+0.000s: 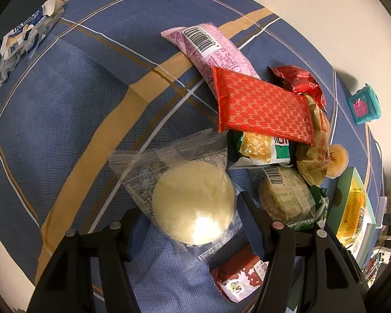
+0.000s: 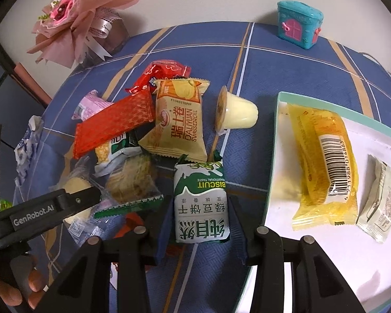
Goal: Organize snacks
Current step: 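Grasp the bun in clear bag with left tool while right tool grasps green-white biscuit box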
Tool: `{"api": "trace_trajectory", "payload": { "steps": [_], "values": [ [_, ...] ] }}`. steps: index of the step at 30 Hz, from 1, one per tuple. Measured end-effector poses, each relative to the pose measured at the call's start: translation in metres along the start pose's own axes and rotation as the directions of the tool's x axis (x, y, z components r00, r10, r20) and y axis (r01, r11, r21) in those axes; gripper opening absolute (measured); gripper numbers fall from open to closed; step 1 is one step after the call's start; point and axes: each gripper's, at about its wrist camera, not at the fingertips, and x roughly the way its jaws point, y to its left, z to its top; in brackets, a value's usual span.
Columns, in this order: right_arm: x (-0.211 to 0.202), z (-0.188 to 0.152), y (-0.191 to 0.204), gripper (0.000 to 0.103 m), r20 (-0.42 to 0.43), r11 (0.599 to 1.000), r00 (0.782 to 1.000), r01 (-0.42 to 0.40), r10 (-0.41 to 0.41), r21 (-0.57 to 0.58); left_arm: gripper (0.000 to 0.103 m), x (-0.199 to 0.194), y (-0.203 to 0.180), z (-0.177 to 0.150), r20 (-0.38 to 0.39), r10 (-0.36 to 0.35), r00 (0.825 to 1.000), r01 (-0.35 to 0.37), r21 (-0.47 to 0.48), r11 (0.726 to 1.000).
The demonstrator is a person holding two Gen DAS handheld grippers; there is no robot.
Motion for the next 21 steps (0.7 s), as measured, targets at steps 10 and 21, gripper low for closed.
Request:
{"api": "trace_trajectory", "payload": {
  "steps": [10, 21],
  "values": [
    [0.0064, -0.0025, 0.0033, 0.044, -0.006, 1.0, 1.0, 0.013, -0.013, -0.016, 0.066, -0.0005, 0.0014, -0.0009, 0.0, 0.002, 1.0, -0.002, -0.001, 1.0],
    [0.0064, -0.0044, 0.0035, 0.043, -0.013, 1.0, 1.0, 0.014, -0.014, -0.015, 0.06, -0.0025, -0.0031, -0.0025, -0.001, 0.003, 1.0, -0.003, 0.006, 1.0]
  ]
}}
